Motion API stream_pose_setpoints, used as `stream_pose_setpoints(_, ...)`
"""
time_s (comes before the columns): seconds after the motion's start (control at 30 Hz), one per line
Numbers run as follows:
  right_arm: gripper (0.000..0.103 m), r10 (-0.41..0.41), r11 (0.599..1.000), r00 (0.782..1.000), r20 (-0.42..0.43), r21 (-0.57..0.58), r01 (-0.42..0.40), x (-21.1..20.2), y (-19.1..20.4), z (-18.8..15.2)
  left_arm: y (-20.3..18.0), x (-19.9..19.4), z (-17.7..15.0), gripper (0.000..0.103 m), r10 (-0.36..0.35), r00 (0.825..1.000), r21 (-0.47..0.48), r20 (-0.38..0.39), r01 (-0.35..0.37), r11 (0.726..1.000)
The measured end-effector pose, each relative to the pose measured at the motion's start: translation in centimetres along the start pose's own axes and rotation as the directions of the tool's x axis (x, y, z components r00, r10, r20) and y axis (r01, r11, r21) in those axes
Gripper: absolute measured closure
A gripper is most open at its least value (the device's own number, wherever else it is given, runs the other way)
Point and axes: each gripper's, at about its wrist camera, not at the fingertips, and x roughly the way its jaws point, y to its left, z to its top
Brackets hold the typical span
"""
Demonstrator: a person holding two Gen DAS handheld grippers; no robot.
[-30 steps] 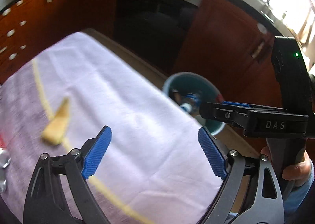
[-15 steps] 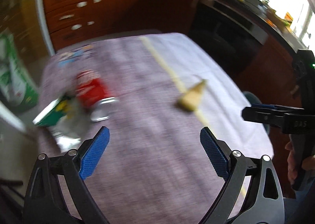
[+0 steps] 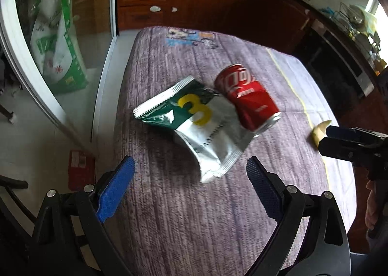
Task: Collect trash
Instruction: 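Swing both open tools back toward the snack packet and red can, then grasp the green snack packet with the left tool while the right tool grasps the red Coca-Cola can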
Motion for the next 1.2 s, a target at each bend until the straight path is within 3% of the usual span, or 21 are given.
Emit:
stream_pose_setpoints(0.5, 0.018, -0.004, 1.0, 0.999, -0.036, 0.023, 0.004, 2.4, -0.8, 1.6, 0.1, 3.5, 0.9, 0.01, -0.006, 1.0, 0.007, -0.005, 0.006, 1.0)
stream_pose_setpoints(0.57, 0.018, 0.0, 1.0, 0.999, -0.035, 0.026, 0.001, 2.5, -1.0, 1.6, -0.1, 3.8, 1.1, 0.015, -0.007, 1.0, 0.01, 0.001, 0.007, 1.0)
stream_pose_setpoints(0.7, 0.018, 0.006, 1.0, 0.999, -0.037, 0.03, -0.005, 2.9, -1.3, 1.8, -0.7, 4.3, 1.2, 0.027, -0.008, 1.0, 0.026, -0.001, 0.009, 1.0)
stream_pose_setpoints(0.77, 0.018, 0.008, 1.0, 0.999, -0.037, 0.029, -0.006, 2.9, -1.3, 1.9, -1.2, 4.5, 1.2, 0.039, 0.01, 1.0, 0.042, 0.004, -0.01, 0.999)
stream_pose_setpoints(0.93, 0.018, 0.012, 0.999, 0.999, -0.036, 0.033, -0.011, 3.3, -1.5, 2.1, -1.5, 4.9, 1.4, 0.083, 0.024, 1.0, 0.052, 0.008, -0.025, 0.998)
stream_pose_setpoints(1.07, 0.018, 0.012, 0.999, 0.999, -0.035, 0.035, -0.01, 3.2, -1.7, 2.3, -1.2, 4.1, 1.5, 0.096, 0.05, 0.998, 0.047, 0.028, -0.051, 0.998)
stream_pose_setpoints(1.2, 0.018, 0.006, 1.0, 1.0, -0.024, 0.023, -0.006, 3.0, -1.8, 3.0, 0.2, 3.7, 1.0, 0.097, 0.048, 0.999, 0.051, 0.008, -0.048, 0.998)
